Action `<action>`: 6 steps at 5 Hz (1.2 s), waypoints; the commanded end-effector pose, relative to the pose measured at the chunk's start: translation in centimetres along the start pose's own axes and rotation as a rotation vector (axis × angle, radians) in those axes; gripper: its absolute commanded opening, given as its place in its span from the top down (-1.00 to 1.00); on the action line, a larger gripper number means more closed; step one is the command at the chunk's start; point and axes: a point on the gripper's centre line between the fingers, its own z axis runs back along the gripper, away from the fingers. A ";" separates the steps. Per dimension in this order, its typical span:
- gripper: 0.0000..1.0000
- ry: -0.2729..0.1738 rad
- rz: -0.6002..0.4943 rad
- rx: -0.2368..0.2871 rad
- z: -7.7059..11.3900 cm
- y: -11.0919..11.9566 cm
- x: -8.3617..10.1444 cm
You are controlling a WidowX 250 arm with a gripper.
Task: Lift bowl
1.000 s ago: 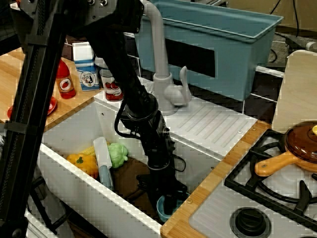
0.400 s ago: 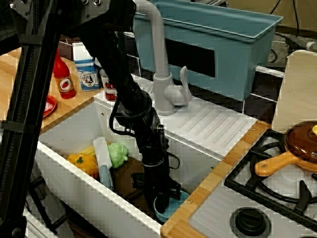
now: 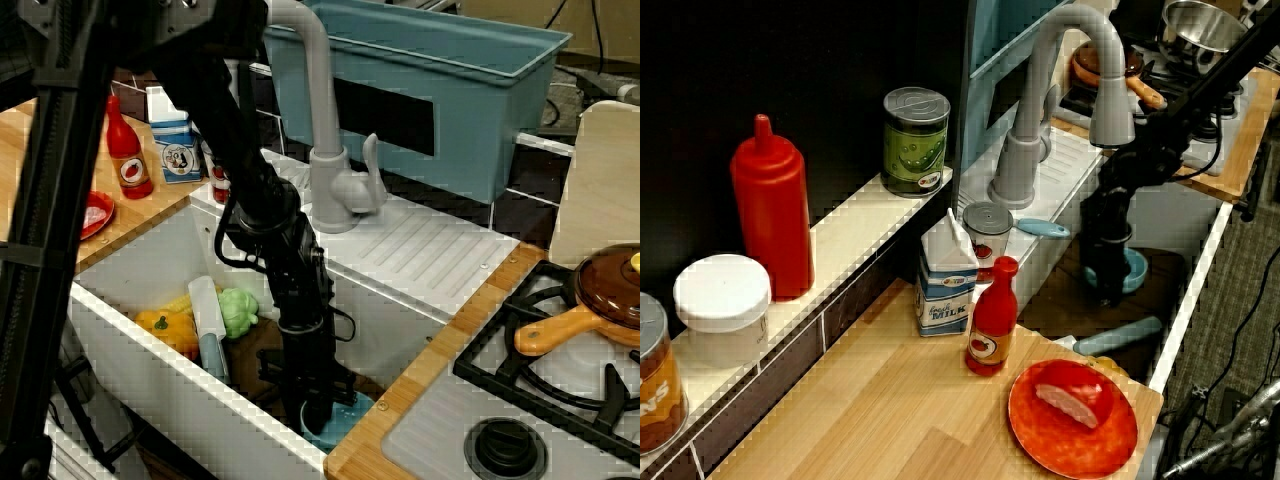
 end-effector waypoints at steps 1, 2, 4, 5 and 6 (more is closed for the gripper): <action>1.00 -0.062 -0.092 -0.047 7.3 -2.1 -0.2; 1.00 -0.059 -0.102 -0.054 8.3 -2.4 -0.2; 1.00 -0.048 -0.157 -0.074 12.3 -4.6 -0.7; 1.00 -0.050 -0.189 -0.090 14.7 -5.6 -1.2; 1.00 -0.041 -0.224 -0.086 16.4 -6.7 -1.5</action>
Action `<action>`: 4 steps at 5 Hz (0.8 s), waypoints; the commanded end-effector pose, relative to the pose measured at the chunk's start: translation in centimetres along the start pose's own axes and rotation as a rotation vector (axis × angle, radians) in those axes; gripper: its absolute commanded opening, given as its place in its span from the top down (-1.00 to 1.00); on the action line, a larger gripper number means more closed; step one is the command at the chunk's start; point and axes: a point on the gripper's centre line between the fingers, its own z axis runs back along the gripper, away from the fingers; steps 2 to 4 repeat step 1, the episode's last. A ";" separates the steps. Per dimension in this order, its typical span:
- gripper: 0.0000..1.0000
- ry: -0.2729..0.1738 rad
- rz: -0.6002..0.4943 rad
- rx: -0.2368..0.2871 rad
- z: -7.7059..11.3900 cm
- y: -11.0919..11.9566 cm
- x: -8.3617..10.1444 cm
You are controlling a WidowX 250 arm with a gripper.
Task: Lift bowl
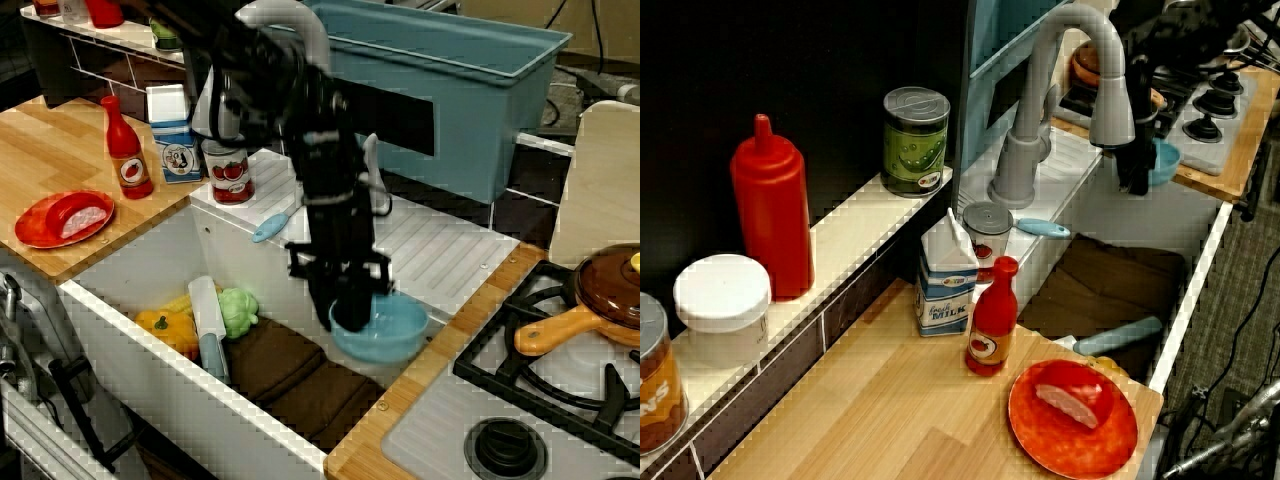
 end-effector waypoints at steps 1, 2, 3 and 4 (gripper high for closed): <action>1.00 -0.037 -0.097 0.013 5.3 -2.4 0.1; 1.00 -0.037 -0.097 0.013 5.3 -2.4 0.1; 1.00 -0.037 -0.097 0.013 5.3 -2.4 0.1; 1.00 -0.037 -0.097 0.013 5.3 -2.4 0.1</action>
